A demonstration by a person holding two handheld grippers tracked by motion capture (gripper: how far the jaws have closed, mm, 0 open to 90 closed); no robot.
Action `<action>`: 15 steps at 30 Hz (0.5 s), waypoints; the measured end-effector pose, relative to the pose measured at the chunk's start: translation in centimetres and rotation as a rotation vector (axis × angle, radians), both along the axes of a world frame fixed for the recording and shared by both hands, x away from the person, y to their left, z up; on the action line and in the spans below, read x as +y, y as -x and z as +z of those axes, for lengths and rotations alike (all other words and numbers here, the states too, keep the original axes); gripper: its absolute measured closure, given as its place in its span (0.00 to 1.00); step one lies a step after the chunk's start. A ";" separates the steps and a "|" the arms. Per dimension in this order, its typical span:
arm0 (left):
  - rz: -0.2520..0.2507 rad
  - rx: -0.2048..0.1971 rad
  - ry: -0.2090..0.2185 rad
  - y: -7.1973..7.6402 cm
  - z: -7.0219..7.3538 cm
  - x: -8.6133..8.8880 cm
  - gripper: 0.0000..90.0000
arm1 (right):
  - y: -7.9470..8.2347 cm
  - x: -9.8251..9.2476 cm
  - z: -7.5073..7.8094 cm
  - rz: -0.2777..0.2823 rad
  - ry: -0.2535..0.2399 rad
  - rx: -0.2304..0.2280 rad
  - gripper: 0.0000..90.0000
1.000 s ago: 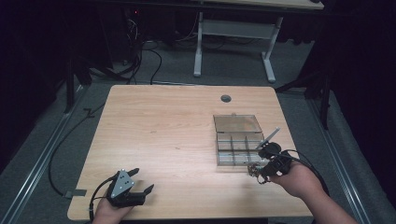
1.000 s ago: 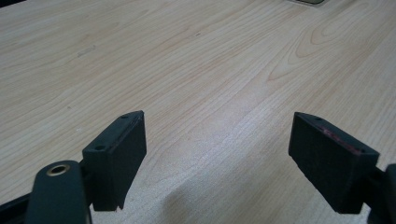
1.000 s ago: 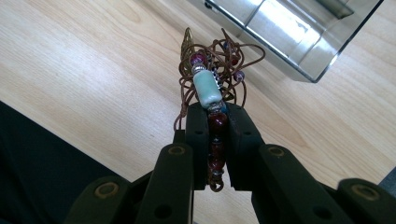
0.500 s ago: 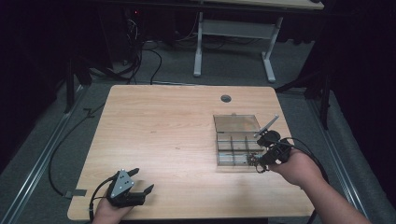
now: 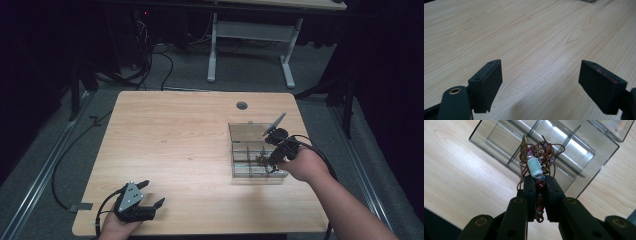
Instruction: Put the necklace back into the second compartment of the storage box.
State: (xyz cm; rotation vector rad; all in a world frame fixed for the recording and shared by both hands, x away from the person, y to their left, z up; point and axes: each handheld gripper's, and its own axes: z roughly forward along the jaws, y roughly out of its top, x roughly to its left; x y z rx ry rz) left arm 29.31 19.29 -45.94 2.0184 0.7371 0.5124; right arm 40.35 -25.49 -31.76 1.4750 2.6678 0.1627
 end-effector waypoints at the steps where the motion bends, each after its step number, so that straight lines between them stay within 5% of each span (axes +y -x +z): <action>1: -0.001 0.001 0.001 0.0 0.0 0.0 0.22 | -0.4 0.0 -0.2 0.008 0.001 -0.001 0.90; 15: 0.000 -0.001 -0.004 0.0 0.0 -0.1 0.22 | -3.9 -0.2 -3.0 -0.020 -0.007 0.005 0.90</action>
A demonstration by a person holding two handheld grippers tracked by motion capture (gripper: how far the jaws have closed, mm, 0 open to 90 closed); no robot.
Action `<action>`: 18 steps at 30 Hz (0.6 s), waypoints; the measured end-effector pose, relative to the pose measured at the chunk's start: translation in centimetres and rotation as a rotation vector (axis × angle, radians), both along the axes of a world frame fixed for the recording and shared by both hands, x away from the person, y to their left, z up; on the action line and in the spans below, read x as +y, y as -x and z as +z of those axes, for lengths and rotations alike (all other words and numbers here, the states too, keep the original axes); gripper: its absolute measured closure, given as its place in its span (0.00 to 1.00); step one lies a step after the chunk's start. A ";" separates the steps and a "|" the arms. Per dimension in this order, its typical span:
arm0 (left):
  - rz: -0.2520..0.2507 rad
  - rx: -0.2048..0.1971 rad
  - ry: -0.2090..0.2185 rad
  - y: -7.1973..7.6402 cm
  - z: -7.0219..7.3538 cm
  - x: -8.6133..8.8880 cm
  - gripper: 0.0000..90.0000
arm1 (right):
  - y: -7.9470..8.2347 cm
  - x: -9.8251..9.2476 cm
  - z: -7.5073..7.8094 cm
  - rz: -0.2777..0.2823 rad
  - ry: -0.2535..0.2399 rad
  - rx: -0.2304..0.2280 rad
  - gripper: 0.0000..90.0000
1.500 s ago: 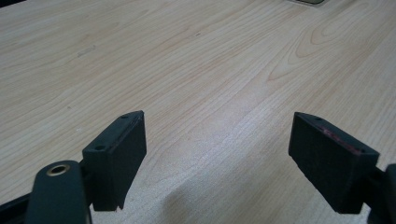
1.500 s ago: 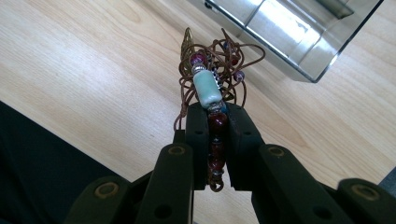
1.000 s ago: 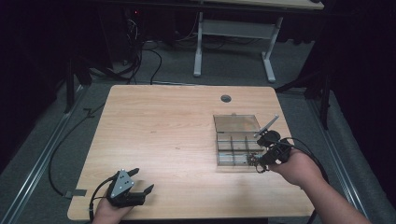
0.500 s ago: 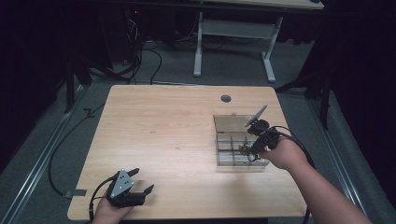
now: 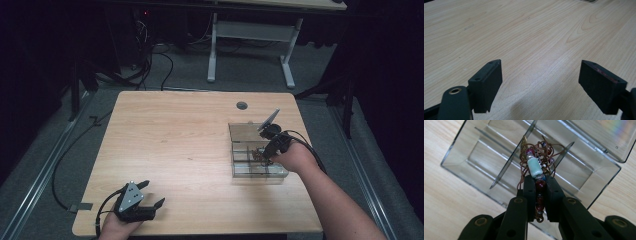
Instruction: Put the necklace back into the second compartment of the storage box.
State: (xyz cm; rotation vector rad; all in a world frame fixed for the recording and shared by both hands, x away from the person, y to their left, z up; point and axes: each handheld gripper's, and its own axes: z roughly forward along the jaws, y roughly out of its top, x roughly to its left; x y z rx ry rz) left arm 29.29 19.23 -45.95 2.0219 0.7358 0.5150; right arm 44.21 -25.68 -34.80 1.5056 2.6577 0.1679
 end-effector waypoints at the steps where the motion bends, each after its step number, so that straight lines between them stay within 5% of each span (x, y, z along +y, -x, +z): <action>1: 0.000 0.000 0.000 0.0 0.0 0.0 0.22 | 0.0 0.0 0.0 0.000 0.000 0.000 0.90; 18: -0.003 0.001 -0.001 0.0 0.0 0.0 0.22 | -2.7 0.3 -2.5 -0.036 0.038 0.042 0.90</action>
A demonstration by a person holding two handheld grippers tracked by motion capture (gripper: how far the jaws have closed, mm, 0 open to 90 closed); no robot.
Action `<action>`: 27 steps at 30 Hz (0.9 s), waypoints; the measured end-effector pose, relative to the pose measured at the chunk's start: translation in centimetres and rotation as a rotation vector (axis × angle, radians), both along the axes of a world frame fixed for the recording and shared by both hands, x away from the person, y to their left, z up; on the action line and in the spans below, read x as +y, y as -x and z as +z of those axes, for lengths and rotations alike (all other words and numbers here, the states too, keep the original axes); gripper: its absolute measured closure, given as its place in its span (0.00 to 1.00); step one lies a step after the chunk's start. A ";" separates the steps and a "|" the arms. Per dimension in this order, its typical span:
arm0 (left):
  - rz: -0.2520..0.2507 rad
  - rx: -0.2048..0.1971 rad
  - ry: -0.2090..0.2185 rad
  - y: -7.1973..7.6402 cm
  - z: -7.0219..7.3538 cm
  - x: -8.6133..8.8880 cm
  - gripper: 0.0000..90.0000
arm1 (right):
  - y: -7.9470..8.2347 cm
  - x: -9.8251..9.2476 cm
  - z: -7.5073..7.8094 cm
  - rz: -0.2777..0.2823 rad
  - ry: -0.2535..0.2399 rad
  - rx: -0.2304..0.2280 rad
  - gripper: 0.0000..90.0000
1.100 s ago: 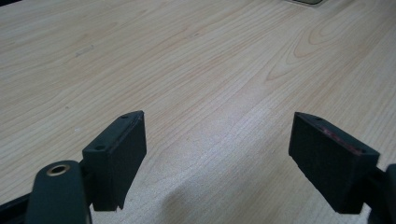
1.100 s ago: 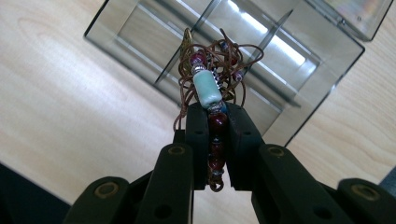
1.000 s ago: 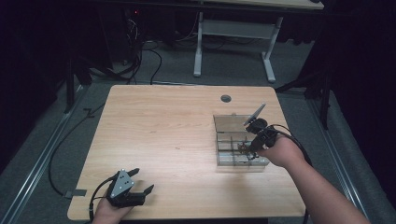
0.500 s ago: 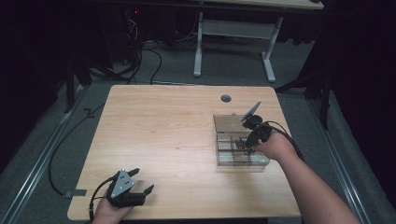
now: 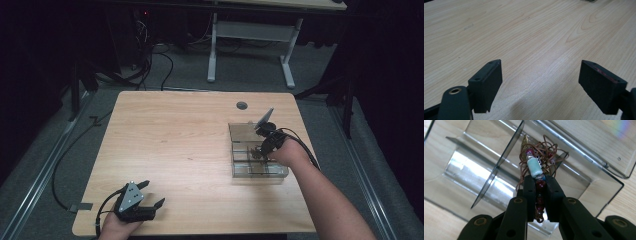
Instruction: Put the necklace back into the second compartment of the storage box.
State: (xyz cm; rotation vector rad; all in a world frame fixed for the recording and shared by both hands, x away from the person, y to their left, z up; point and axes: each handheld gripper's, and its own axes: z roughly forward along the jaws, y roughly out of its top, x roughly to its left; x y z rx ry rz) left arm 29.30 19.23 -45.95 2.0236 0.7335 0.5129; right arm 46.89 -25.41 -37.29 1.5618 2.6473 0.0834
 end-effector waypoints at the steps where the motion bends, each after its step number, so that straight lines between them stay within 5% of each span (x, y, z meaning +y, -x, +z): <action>1: 0.000 0.000 0.000 0.0 0.0 0.0 0.22 | -0.3 0.1 -0.3 0.010 0.003 -0.004 0.90; 16: -0.002 -0.002 0.002 0.0 0.0 0.0 0.22 | -1.3 1.5 -2.7 0.008 0.037 0.011 0.85; 27: -0.003 -0.001 -0.001 0.0 0.0 0.0 0.22 | -0.3 0.4 0.9 -0.034 -0.046 -0.034 0.75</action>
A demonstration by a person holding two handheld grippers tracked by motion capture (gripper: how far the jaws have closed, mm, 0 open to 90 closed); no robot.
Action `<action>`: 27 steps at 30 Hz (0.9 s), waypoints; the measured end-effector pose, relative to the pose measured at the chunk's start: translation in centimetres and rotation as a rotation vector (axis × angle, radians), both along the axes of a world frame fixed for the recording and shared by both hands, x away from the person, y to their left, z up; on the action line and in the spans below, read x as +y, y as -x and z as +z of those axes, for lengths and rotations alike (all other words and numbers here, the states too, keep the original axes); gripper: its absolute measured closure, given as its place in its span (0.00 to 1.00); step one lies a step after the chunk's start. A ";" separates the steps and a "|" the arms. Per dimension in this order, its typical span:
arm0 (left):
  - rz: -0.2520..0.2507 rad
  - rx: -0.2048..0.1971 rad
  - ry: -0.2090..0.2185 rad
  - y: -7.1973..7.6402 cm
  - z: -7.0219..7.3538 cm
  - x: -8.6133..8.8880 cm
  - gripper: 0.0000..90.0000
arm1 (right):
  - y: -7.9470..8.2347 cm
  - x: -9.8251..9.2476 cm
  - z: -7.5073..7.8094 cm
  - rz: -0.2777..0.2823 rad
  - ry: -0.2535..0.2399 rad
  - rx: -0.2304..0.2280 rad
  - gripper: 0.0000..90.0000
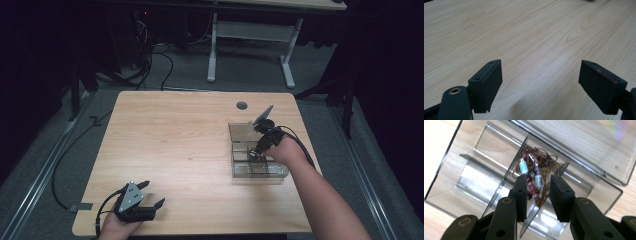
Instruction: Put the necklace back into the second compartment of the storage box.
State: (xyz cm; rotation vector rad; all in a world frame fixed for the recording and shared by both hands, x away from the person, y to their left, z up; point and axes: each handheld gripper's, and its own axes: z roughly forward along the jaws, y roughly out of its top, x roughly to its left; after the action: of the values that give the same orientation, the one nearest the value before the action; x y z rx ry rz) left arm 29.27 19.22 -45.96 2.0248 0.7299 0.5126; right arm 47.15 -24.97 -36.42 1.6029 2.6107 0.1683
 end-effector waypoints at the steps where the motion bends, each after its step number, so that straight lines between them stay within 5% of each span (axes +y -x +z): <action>1: 0.001 0.000 0.000 0.0 0.0 0.0 0.22 | 0.2 -0.2 0.1 -0.001 -0.010 0.004 0.75; 10: 0.003 0.002 -0.001 0.0 0.0 0.0 0.22 | 1.4 -1.1 -1.3 -0.032 -0.047 0.049 0.74; 18: 0.003 0.004 0.000 0.0 0.0 0.0 0.22 | 0.8 -0.2 -2.0 0.008 -0.038 0.031 0.91; 27: 0.002 0.002 0.003 0.0 0.0 0.0 0.22 | 0.0 0.4 -3.1 -0.001 -0.001 0.027 0.92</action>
State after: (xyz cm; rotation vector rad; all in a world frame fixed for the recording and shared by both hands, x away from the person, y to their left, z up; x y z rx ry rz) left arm 29.28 19.26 -45.96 2.0225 0.7334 0.5102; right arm 47.18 -24.58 -39.51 1.6176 2.6298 0.1494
